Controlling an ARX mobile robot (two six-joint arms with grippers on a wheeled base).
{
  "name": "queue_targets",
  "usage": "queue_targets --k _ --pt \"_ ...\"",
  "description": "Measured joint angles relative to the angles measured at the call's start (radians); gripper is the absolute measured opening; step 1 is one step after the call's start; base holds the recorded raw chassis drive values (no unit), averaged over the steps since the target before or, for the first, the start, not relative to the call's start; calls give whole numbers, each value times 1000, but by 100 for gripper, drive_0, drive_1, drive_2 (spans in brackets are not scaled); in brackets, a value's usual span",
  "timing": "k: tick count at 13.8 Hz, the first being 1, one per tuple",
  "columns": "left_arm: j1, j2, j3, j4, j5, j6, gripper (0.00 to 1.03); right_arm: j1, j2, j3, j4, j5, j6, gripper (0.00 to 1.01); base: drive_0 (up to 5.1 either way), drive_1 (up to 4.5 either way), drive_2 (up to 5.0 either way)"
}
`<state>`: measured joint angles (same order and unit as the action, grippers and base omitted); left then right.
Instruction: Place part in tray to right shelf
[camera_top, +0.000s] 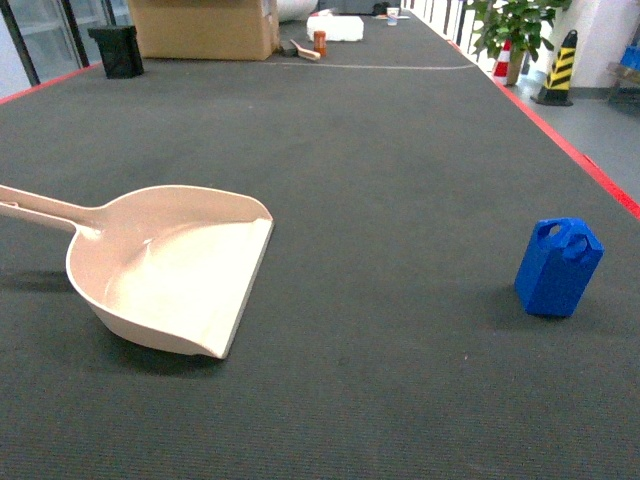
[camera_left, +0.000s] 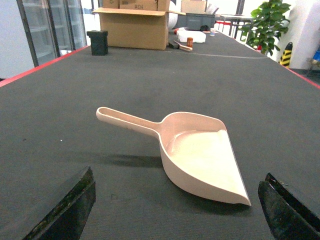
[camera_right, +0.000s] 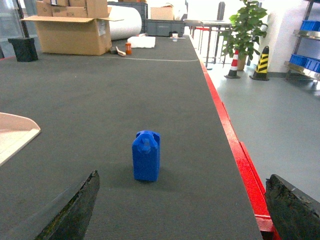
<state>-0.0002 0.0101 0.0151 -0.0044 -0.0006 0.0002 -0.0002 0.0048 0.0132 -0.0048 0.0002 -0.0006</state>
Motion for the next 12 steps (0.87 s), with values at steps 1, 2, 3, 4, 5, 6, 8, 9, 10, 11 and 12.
queue_targets --k 1,2,3,4,5,6,8,9,10,11,12 --pt "0 0 0 0 0 0 98 0 0 0 0 0 0 98 0 0 0" --pt "0 0 0 0 0 0 98 0 0 0 0 0 0 98 0 0 0" --pt "0 0 0 0 0 0 98 0 0 0 0 0 0 98 0 0 0" --pt "0 0 0 0 0 0 98 0 0 0 0 0 0 98 0 0 0" --pt "0 0 0 0 0 0 98 0 0 0 0 0 0 98 0 0 0" --pt "0 0 0 0 0 0 98 0 0 0 0 0 0 98 0 0 0" --pt "0 0 0 0 0 0 98 0 0 0 0 0 0 98 0 0 0" --pt "0 0 0 0 0 0 98 0 0 0 0 0 0 98 0 0 0" --pt "0 0 0 0 0 0 98 0 0 0 0 0 0 98 0 0 0" --pt "0 0 0 0 0 0 98 0 0 0 0 0 0 98 0 0 0" --pt "0 0 0 0 0 0 98 0 0 0 0 0 0 98 0 0 0"
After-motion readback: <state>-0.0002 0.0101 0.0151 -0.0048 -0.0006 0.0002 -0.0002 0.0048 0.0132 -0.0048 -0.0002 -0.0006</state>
